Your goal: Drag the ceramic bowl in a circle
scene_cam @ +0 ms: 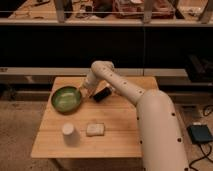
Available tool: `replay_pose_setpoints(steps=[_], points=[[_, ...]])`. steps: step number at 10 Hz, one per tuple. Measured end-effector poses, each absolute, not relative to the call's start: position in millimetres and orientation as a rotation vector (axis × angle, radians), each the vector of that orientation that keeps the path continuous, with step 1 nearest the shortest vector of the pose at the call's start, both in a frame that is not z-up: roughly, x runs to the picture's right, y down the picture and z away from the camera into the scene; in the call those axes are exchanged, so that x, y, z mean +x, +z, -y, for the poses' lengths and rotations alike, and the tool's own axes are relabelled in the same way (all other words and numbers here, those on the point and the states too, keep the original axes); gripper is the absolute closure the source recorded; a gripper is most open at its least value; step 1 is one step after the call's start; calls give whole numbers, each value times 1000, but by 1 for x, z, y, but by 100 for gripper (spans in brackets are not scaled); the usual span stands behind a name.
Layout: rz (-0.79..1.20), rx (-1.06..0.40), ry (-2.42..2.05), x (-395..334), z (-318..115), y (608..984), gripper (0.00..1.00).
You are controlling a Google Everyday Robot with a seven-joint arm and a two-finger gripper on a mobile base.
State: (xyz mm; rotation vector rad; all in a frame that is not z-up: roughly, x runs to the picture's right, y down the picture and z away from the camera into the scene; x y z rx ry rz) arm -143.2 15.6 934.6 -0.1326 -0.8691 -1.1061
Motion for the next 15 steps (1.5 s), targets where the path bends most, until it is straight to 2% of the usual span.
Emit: replay_pose_setpoints(steps=[7, 8, 10, 12, 15], points=[[925, -137, -1119, -153, -37, 948, 50], [928, -137, -1119, -153, -38, 949, 55], [932, -139, -1120, -154, -41, 953, 75], [937, -138, -1117, -157, -43, 955, 80], [941, -139, -1111, -160, -46, 959, 80]])
